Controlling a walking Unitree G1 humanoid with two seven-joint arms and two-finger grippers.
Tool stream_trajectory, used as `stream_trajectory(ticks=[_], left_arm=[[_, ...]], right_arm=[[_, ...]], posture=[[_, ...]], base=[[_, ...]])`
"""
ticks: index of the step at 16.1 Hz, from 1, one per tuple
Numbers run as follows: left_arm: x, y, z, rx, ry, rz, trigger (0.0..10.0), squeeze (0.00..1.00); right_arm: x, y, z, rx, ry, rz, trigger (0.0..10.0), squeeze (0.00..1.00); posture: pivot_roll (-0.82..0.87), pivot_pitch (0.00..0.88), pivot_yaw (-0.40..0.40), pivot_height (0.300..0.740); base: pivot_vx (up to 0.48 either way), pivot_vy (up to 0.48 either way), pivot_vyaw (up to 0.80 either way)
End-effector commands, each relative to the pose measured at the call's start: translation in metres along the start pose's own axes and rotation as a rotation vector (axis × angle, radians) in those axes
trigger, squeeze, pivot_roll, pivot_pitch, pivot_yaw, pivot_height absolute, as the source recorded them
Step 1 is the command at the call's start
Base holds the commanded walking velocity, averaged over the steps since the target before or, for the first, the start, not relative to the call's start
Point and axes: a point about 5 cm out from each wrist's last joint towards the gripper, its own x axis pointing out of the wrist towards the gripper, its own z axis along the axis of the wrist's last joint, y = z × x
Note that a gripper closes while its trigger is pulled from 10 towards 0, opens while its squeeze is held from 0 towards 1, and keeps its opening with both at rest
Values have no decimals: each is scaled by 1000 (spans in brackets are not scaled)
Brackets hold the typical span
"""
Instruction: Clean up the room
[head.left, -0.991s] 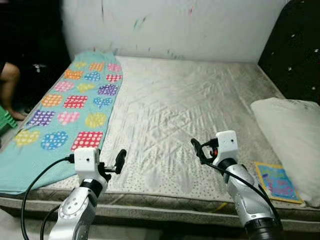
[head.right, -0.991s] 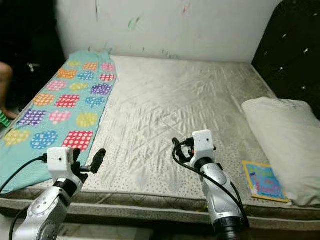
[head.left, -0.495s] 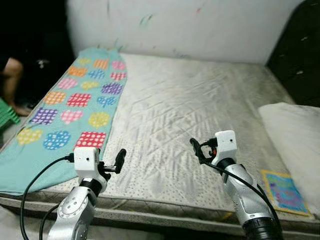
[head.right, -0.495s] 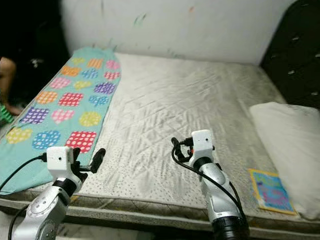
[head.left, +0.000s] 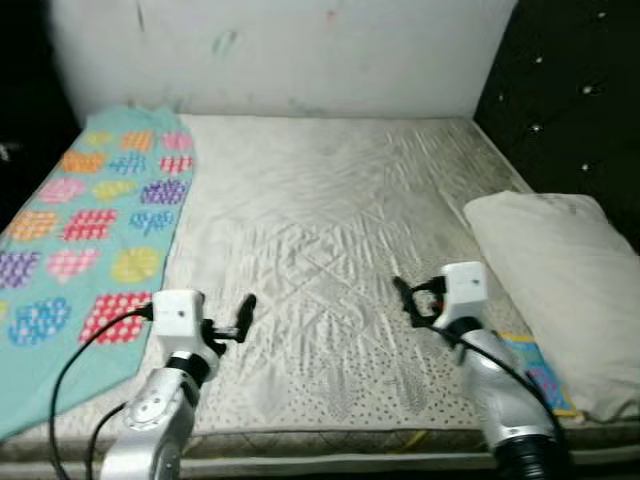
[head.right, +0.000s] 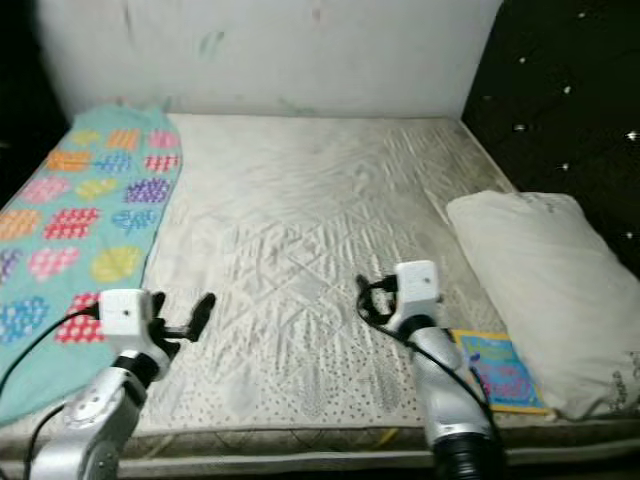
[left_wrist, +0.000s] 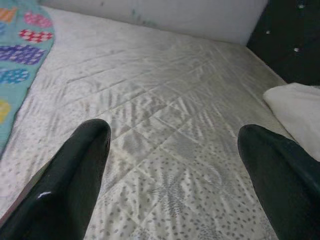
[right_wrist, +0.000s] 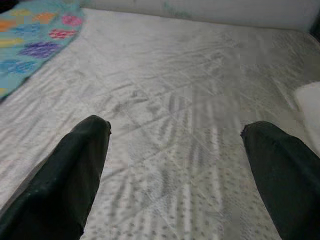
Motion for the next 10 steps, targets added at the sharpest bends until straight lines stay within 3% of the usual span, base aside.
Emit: stream_trajectory(ticks=[1, 10], left_arm=[[-2, 6, -2, 0, 14, 25, 10000, 0], [-1, 5, -3, -23, 20, 32, 10000, 0]], right_arm=[[3, 4, 5, -4, -16, 18, 10000, 0], [3, 4, 4, -14, -10, 30, 10000, 0]], posture=[[-37, 0, -31, 740], [-37, 0, -39, 740]], base=[[0, 480, 0], [0, 480, 0]])
